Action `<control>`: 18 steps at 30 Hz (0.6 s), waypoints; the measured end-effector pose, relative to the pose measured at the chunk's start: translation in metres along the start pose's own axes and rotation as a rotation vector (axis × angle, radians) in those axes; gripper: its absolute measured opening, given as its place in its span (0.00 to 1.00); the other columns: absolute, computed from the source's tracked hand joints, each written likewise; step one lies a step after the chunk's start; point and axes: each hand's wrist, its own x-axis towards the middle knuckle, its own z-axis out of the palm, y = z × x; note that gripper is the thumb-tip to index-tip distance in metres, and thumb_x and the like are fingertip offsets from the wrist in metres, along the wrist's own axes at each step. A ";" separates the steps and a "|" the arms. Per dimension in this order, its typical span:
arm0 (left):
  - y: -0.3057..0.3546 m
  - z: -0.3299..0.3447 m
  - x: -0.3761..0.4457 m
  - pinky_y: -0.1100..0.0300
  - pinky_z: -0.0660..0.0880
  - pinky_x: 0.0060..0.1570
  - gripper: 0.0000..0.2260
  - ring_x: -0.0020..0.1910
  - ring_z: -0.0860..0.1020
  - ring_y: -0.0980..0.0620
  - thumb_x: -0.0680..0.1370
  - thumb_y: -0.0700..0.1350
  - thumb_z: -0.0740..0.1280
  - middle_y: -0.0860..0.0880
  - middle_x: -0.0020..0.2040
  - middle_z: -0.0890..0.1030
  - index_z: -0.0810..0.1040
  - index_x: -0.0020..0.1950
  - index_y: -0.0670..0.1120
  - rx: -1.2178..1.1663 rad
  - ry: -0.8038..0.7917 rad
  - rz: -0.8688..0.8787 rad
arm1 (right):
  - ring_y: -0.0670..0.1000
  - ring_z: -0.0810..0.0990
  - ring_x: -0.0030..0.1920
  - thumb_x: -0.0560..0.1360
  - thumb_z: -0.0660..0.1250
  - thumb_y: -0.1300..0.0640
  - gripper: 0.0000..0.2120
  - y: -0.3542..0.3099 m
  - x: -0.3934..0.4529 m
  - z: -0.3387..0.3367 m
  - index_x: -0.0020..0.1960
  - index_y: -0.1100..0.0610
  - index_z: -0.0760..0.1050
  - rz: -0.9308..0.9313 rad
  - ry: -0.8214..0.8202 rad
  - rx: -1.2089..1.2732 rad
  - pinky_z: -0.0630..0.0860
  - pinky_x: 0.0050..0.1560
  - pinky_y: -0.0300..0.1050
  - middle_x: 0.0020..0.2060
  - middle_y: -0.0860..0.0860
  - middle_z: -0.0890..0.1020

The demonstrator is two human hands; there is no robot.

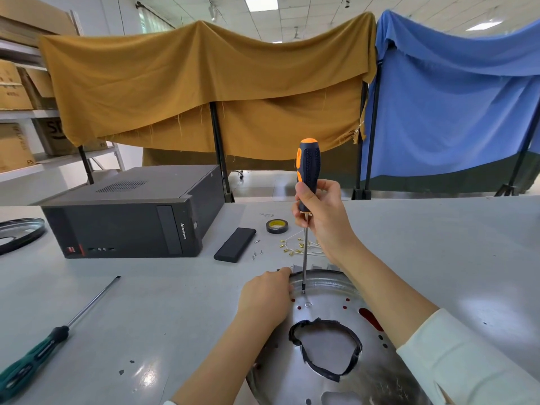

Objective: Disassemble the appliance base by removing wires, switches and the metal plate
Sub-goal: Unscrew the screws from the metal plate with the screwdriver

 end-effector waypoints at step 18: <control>0.002 -0.004 0.001 0.55 0.69 0.44 0.12 0.54 0.76 0.41 0.80 0.45 0.54 0.45 0.57 0.78 0.69 0.62 0.50 -0.015 -0.043 -0.019 | 0.48 0.67 0.32 0.81 0.57 0.57 0.06 -0.013 -0.003 0.004 0.55 0.57 0.70 -0.063 0.027 0.051 0.64 0.29 0.39 0.33 0.48 0.74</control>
